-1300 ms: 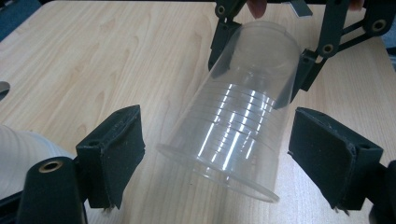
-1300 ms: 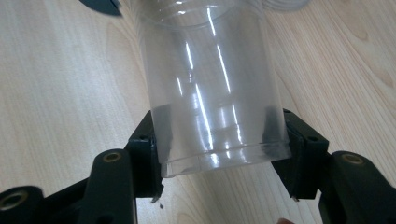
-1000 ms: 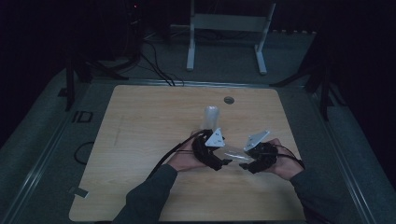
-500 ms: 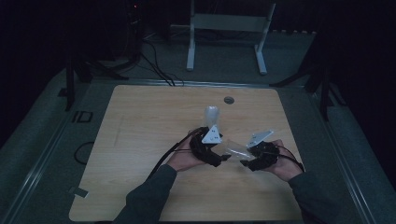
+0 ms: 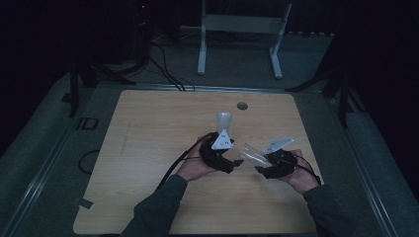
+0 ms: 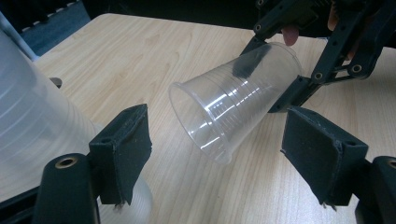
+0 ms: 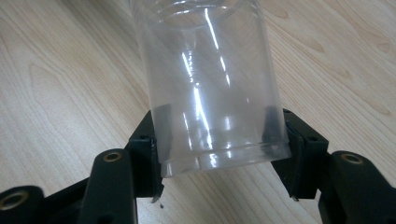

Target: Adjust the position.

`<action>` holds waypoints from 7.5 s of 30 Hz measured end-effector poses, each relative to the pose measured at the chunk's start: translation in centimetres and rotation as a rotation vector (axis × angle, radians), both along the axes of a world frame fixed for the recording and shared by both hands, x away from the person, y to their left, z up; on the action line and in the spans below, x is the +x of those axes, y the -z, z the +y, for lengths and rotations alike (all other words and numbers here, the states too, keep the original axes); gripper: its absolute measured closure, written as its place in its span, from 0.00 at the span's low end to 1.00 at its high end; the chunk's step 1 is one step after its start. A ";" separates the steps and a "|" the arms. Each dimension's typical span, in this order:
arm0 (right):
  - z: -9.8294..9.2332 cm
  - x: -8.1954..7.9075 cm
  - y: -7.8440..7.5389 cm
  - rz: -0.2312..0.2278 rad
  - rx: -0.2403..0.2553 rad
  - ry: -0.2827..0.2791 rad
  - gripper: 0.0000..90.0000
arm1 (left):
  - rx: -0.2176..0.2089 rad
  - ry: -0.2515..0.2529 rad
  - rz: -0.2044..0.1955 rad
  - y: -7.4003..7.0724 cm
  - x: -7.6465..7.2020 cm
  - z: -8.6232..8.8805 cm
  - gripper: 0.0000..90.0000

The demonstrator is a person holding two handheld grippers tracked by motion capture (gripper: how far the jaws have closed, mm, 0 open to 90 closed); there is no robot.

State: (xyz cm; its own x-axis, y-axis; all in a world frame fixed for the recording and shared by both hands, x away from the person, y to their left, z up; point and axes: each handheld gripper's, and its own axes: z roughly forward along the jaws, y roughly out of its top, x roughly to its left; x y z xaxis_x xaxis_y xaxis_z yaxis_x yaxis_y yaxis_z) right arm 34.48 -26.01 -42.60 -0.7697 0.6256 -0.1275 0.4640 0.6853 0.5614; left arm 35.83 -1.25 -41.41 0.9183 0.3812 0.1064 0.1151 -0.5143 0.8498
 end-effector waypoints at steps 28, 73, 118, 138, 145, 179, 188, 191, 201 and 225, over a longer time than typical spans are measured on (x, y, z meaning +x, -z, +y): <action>-0.3 -0.5 0.6 -0.045 0.101 0.127 0.47 | -0.055 -0.051 0.046 -0.2 0.6 0.3 0.33; 0.2 -1.8 1.2 -0.194 0.235 0.348 0.47 | -0.069 -0.078 0.086 -0.3 0.9 -0.1 0.33; 0.6 -2.7 0.8 -0.295 0.409 0.422 0.47 | -0.079 -0.108 0.112 -0.5 1.3 -1.4 0.33; 0.6 -3.4 0.3 -0.371 0.454 0.414 0.47 | -0.127 -0.102 0.163 -1.0 1.6 -1.7 0.27; 0.8 -3.8 0.2 -0.408 0.463 0.396 0.47 | -0.152 -0.106 0.193 -1.2 1.7 -1.8 0.23; 2.1 -4.6 0.8 -0.492 0.467 0.393 0.47 | -0.311 -0.079 0.305 -1.4 2.2 -2.6 0.20; 2.5 -4.6 0.8 -0.511 0.476 0.396 0.47 | -0.357 -0.083 0.331 -1.5 2.3 -2.9 0.20; 2.4 -4.6 0.9 -0.510 0.483 0.393 0.47 | -0.384 -0.087 0.344 -1.6 2.4 -3.0 0.20; 2.7 -4.6 1.0 -0.513 0.469 0.373 0.45 | -0.465 -0.091 0.372 -1.6 2.6 -3.2 0.24; 2.2 -4.1 0.2 -0.429 0.471 0.309 0.36 | -0.413 -0.101 0.254 -2.3 1.5 -3.3 0.34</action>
State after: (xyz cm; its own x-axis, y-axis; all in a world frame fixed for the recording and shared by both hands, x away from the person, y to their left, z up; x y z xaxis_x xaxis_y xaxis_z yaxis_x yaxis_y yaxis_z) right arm 30.39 -23.80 -42.84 -0.4905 0.8704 -0.0423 0.2694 0.1976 0.9425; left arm 37.29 -4.59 -39.08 0.8519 0.4325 -0.2953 0.3772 -0.1156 0.9189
